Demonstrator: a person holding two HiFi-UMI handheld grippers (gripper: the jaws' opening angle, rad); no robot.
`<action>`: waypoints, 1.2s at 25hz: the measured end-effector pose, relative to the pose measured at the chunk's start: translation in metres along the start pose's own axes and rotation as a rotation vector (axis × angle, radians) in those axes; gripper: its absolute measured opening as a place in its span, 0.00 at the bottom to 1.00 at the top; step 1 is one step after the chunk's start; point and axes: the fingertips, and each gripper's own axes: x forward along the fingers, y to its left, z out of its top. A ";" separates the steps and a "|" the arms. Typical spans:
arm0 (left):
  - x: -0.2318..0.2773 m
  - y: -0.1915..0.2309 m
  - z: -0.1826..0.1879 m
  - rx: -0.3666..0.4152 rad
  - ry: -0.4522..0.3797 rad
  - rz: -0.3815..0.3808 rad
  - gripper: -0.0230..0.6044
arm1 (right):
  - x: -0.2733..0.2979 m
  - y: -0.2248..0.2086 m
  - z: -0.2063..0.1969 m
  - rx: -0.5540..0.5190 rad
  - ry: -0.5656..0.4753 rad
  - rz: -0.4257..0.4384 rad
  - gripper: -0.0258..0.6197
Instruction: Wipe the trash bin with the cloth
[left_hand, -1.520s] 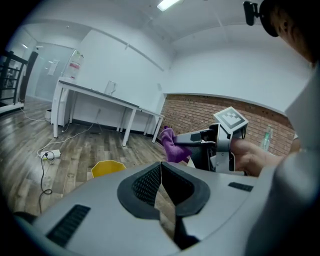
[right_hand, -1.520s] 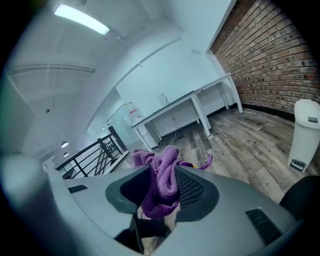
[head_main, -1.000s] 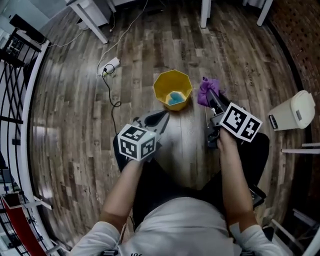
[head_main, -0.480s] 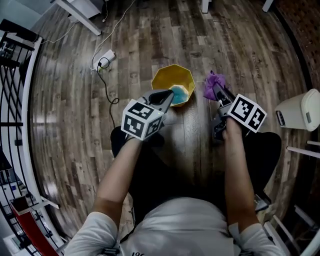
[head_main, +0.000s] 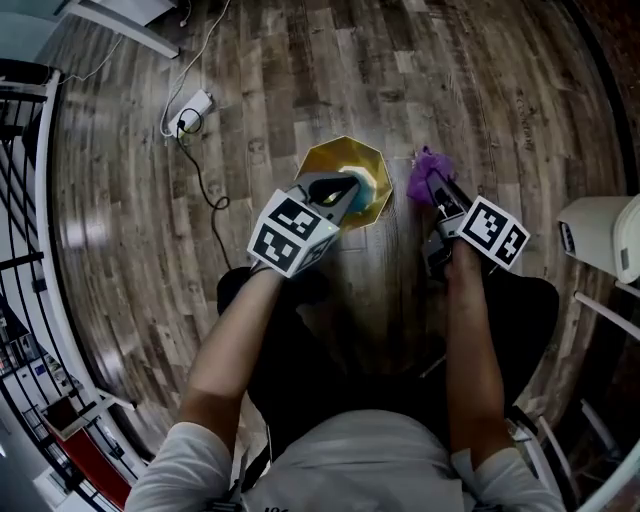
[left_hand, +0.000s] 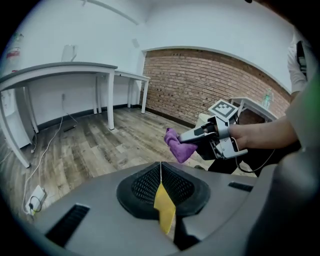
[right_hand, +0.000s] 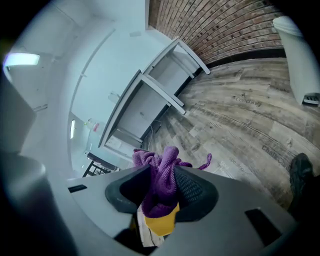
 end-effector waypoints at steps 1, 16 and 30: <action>0.001 0.002 0.003 -0.007 0.011 -0.005 0.05 | 0.004 0.007 0.006 -0.007 0.000 0.015 0.26; 0.035 -0.043 -0.094 0.189 0.160 -0.021 0.05 | 0.003 -0.041 -0.050 -0.017 -0.057 0.171 0.26; 0.077 -0.036 -0.172 0.313 0.436 -0.009 0.23 | 0.029 -0.093 -0.118 0.131 0.059 0.281 0.26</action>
